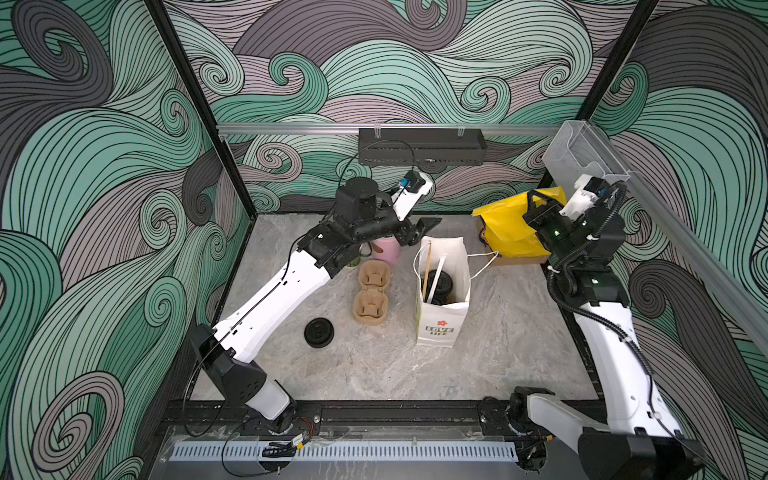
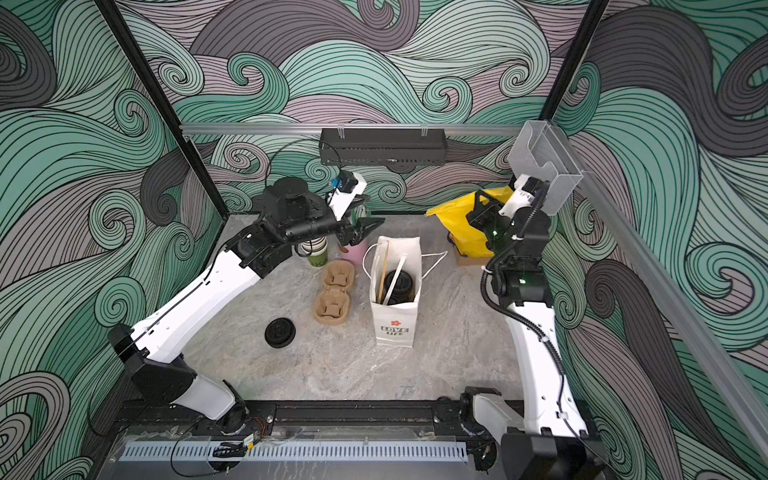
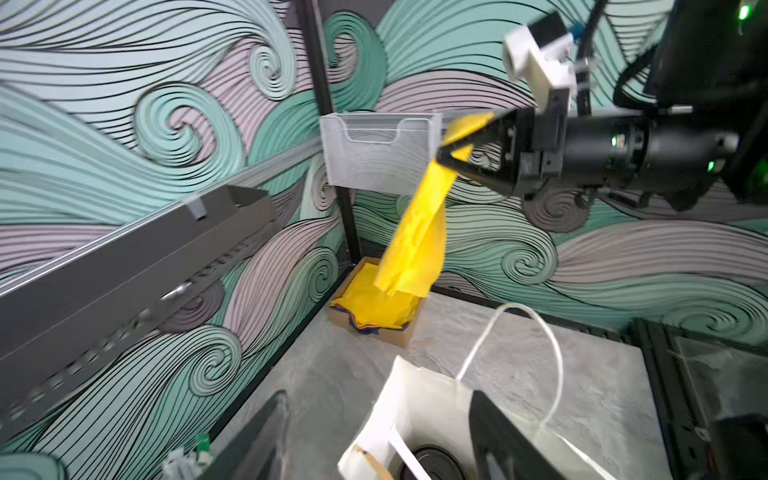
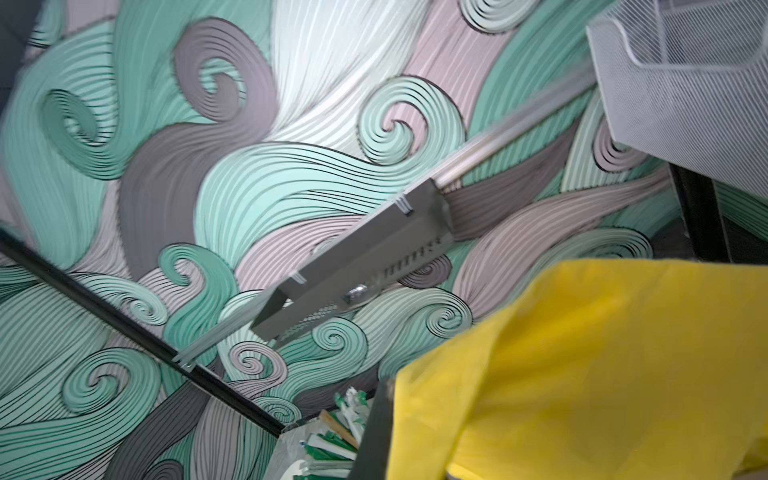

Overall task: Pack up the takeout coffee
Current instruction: 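Lift the yellow napkin with the right gripper toward the left gripper, then grasp the yellow napkin with the left gripper and release it from the right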

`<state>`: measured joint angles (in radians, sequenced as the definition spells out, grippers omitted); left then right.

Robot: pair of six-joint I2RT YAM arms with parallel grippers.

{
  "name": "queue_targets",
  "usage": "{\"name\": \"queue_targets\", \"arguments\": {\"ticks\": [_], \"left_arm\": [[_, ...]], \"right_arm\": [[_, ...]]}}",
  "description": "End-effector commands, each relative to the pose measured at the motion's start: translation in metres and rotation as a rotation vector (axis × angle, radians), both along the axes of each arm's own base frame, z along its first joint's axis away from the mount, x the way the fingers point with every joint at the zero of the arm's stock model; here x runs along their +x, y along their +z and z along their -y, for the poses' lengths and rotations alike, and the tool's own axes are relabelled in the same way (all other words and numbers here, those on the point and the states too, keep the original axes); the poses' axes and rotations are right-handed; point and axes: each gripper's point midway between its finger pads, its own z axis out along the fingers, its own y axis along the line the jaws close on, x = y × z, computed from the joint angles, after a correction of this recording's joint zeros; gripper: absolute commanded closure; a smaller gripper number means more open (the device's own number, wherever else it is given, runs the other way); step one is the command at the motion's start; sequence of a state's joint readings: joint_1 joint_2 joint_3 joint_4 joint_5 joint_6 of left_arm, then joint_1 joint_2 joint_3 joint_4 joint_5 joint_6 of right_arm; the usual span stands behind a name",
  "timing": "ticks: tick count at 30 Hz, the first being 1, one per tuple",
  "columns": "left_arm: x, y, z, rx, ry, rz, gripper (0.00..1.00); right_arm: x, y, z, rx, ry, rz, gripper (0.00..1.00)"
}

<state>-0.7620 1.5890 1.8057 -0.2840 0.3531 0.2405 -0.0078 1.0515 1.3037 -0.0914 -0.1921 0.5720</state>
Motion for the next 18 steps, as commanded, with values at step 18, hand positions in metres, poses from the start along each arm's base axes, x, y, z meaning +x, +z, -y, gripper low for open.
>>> {"name": "queue_targets", "arguments": {"ticks": [18], "left_arm": [[-0.084,0.056,0.014,-0.067,-0.25,-0.032,0.18]], "right_arm": [[-0.066,0.043,-0.088,-0.425,0.359,0.052,1.0]]}}
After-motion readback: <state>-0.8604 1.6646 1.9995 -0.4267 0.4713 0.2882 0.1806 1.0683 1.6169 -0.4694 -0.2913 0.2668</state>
